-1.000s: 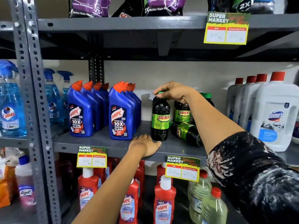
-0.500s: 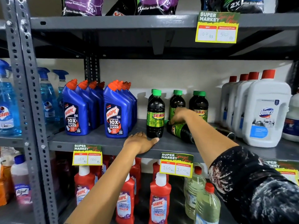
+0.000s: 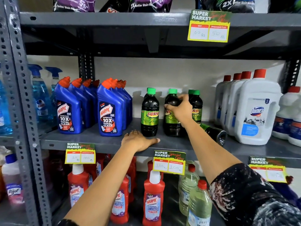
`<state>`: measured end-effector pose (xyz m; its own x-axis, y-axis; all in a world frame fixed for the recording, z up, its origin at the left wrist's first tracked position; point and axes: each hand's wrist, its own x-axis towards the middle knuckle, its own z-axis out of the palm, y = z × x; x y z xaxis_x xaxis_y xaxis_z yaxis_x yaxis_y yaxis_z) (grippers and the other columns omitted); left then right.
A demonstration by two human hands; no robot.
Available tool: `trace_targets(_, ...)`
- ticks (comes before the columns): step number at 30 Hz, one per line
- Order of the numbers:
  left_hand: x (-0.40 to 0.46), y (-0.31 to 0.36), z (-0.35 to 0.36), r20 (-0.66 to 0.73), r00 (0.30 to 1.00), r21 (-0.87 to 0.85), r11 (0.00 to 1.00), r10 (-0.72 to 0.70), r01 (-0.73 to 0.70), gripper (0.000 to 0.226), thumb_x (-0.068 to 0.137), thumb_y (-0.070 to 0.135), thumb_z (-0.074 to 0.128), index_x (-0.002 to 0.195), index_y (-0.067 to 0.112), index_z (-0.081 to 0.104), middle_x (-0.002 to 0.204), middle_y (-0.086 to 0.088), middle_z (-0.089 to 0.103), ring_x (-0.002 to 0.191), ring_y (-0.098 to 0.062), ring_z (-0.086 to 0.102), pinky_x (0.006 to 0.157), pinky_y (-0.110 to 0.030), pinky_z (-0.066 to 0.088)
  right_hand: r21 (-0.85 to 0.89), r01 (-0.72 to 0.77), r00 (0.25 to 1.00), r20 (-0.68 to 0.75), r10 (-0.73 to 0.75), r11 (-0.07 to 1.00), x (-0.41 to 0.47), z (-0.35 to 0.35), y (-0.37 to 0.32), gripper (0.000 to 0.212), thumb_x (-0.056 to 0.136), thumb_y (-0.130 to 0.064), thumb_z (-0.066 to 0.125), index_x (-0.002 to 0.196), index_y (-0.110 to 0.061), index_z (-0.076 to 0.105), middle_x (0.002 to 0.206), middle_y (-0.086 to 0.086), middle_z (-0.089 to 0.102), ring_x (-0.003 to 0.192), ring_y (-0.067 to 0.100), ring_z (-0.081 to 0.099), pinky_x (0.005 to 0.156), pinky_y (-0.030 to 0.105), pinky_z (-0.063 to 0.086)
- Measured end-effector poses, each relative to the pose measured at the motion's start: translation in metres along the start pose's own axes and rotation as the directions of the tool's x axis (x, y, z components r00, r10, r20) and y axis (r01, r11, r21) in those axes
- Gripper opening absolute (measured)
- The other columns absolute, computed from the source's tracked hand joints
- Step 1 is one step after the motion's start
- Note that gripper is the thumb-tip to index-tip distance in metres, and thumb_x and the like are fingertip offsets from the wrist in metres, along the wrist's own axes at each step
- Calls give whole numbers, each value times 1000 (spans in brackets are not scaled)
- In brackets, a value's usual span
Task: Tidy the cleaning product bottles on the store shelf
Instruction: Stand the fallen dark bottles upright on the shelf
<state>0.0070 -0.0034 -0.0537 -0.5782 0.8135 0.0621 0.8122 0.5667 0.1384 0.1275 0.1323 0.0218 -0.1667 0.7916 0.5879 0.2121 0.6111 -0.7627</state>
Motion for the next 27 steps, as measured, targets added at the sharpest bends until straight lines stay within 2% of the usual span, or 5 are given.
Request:
trace_targets(4,-1,1,0,-12,1000,-3,1000,16,-16,118,68,89,25,153,8,12,160,-14,15,147,-27,17,117,-41,15,-41,19,1000,1,-19,999,-9,-13,6,71,65,-37,83,116,-11,42,113,11,63,96,26,61,74,30,46)
trace_targets(10,2,-2,2,-14,1000,-69,997,27,-28,118,66,90,25,152,10,16,159,-14,18,146,-26,19,117,-40,16,-212,90,996,39,-84,973,6,-28,-28,86,69,-57,72,129,-6,38,130,22,48,118,38,49,98,43,44)
trace_targets(13,-8,0,6,-161,986,-114,992,33,-51,86,81,74,29,129,8,54,135,-15,54,125,-31,50,96,-38,41,-372,112,994,55,-98,921,22,-35,-55,61,77,-53,67,109,-4,50,111,20,61,107,38,59,75,33,44)
trace_targets(18,-38,-8,33,-697,704,33,987,135,-157,44,90,33,35,57,14,59,55,-4,61,50,-24,58,48,-26,33,-528,122,990,130,-62,840,39,-35,-71,50,79,-45,70,102,-2,59,112,21,64,106,39,61,71,33,42)
trace_targets(27,-30,-11,42,-797,576,127,982,183,-138,39,86,26,42,55,15,64,51,0,63,41,-19,54,45,-27,39,-400,127,963,270,-16,908,52,-47,-71,37,73,-27,80,105,-11,70,101,9,66,105,26,63,84,29,47)
